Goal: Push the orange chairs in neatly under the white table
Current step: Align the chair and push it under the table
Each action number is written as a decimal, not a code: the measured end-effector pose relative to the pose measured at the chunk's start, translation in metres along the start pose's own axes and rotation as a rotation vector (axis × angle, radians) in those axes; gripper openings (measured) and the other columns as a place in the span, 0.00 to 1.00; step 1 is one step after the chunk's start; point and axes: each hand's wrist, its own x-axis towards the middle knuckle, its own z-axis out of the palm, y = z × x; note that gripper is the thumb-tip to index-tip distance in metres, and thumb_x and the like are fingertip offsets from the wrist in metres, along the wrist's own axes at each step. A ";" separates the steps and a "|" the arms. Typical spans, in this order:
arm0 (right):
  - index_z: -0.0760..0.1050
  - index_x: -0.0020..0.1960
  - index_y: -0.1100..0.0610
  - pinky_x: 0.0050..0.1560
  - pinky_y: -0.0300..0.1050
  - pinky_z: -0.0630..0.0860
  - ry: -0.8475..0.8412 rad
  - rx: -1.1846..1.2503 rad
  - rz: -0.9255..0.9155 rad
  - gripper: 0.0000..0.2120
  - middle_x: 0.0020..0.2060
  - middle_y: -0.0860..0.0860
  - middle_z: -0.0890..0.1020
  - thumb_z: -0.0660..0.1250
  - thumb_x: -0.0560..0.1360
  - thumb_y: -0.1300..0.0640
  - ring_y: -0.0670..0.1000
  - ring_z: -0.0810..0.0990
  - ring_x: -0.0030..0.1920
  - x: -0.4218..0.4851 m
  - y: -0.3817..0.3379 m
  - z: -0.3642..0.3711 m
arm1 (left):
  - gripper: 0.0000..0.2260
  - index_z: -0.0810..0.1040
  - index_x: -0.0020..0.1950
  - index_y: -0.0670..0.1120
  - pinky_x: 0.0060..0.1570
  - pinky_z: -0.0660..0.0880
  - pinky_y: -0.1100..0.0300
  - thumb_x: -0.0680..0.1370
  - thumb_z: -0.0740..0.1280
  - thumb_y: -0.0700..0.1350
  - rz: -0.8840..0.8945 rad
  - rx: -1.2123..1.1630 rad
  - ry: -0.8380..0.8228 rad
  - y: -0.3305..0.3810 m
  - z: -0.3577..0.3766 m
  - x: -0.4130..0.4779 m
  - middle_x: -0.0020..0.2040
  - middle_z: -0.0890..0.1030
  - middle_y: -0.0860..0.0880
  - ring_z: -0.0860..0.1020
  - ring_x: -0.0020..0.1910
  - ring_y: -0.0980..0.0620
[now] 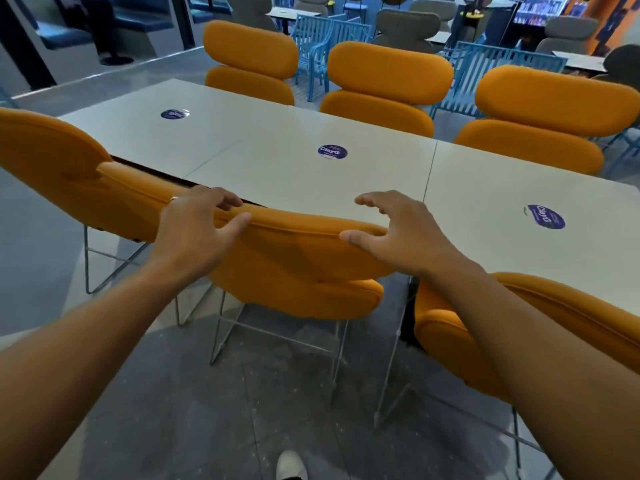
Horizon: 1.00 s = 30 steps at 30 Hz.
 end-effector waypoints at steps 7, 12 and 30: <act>0.67 0.73 0.41 0.71 0.60 0.67 -0.240 -0.084 0.018 0.37 0.73 0.45 0.71 0.67 0.69 0.27 0.52 0.69 0.71 0.057 -0.003 0.025 | 0.23 0.77 0.64 0.50 0.59 0.71 0.40 0.78 0.60 0.64 -0.067 0.078 -0.059 -0.038 0.017 0.051 0.62 0.77 0.44 0.72 0.63 0.42; 0.68 0.73 0.41 0.65 0.56 0.74 -0.386 -0.082 0.054 0.39 0.69 0.46 0.75 0.69 0.67 0.27 0.52 0.74 0.66 0.079 -0.014 0.039 | 0.30 0.81 0.53 0.51 0.61 0.65 0.42 0.78 0.46 0.68 -0.054 0.121 -0.099 -0.068 0.029 0.069 0.52 0.81 0.48 0.75 0.57 0.44; 0.78 0.52 0.42 0.43 0.44 0.74 -0.099 -0.423 0.357 0.47 0.42 0.41 0.81 0.51 0.50 0.11 0.46 0.78 0.43 0.062 -0.052 0.081 | 0.27 0.82 0.37 0.50 0.47 0.67 0.51 0.81 0.51 0.61 0.268 0.179 -0.021 -0.121 0.046 0.091 0.34 0.79 0.52 0.72 0.35 0.51</act>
